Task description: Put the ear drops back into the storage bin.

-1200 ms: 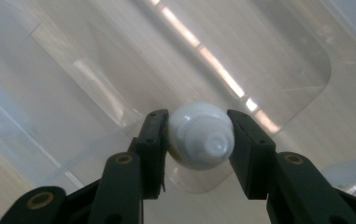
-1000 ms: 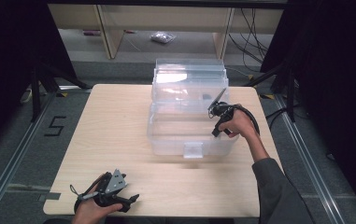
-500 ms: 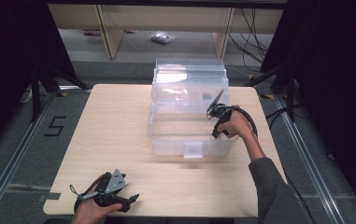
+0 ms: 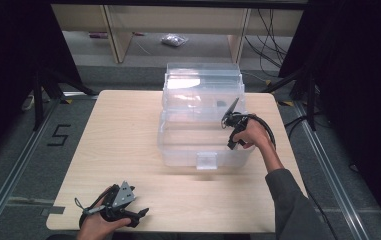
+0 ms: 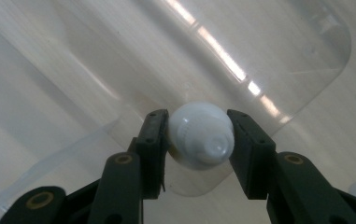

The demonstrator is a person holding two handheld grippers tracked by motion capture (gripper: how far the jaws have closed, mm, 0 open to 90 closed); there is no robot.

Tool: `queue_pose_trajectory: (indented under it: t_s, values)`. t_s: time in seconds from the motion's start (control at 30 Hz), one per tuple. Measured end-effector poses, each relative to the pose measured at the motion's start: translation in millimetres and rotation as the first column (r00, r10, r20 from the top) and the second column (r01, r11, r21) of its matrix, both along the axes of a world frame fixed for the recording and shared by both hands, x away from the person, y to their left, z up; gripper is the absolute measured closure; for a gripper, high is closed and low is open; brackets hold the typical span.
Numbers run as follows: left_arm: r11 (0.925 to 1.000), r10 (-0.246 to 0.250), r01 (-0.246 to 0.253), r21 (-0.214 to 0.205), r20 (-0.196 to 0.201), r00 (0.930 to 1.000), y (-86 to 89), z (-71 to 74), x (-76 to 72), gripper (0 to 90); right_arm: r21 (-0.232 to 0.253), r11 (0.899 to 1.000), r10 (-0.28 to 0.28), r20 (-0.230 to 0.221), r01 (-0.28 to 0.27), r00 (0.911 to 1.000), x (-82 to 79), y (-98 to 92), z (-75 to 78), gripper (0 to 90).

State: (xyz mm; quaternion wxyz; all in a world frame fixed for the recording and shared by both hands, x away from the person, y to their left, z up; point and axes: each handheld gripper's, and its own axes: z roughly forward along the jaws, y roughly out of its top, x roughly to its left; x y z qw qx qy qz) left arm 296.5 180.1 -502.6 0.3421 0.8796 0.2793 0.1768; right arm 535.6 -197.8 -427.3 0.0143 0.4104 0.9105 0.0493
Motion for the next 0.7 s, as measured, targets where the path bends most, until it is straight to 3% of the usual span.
queue_pose_trajectory:
  t_s: [0.1,0.17,0.3,0.37,0.43,0.47,0.53,0.6,0.63,0.7]
  values:
    - [1.0000,0.003,-0.003,0.002,0.004,1.0000,-0.4,-0.3,0.3,15.9,0.002,1.000,0.018,0.004,-0.018,0.9998,0.9,-1.1,-0.6,60.1]
    - [1.0000,-0.002,0.002,0.004,0.003,1.0000,0.1,0.0,0.3,15.9,-0.011,1.000,-0.011,-0.012,0.010,0.9999,-0.6,0.9,-0.4,59.9]
    - [1.0000,0.003,-0.003,0.002,0.004,1.0000,-0.3,-0.2,0.2,16.0,-0.007,1.000,-0.012,-0.002,0.012,0.9999,-0.8,0.2,0.2,59.9]
    - [1.0000,0.000,0.000,-0.001,-0.001,1.0000,-0.1,0.0,-0.1,15.9,-0.008,1.000,0.006,0.002,-0.006,1.0000,-0.8,-2.0,0.1,59.7]
    - [0.9999,0.006,-0.006,-0.010,0.001,1.0000,-0.5,-0.4,0.0,15.9,-0.001,1.000,0.015,0.003,-0.015,0.9999,-0.6,-3.1,1.5,58.9]
    - [0.9999,0.011,-0.011,-0.013,-0.002,0.9999,-0.6,-0.5,-0.4,16.0,0.012,1.000,0.025,0.024,-0.025,0.9994,-1.6,-5.2,3.5,57.4]
    - [0.9999,0.005,-0.005,-0.013,0.001,1.0000,-0.4,-0.4,-0.2,16.0,0.029,1.000,-0.008,0.000,0.008,1.0000,-4.4,-3.7,8.3,54.9]
    - [0.9999,0.006,-0.006,-0.015,0.001,1.0000,-0.5,-0.4,-0.3,15.9,0.038,0.999,0.003,0.013,-0.003,0.9999,-4.4,-5.3,9.5,54.4]
    - [1.0000,0.001,-0.001,0.006,0.004,1.0000,0.0,0.1,0.3,15.9,0.038,0.999,0.004,0.020,-0.004,0.9998,-4.6,-6.0,10.8,54.3]
    - [0.9999,0.007,-0.007,-0.016,0.002,1.0000,-0.7,-0.5,-0.6,15.9,0.046,0.999,-0.008,0.026,0.007,0.9996,-6.9,-8.0,14.2,52.9]
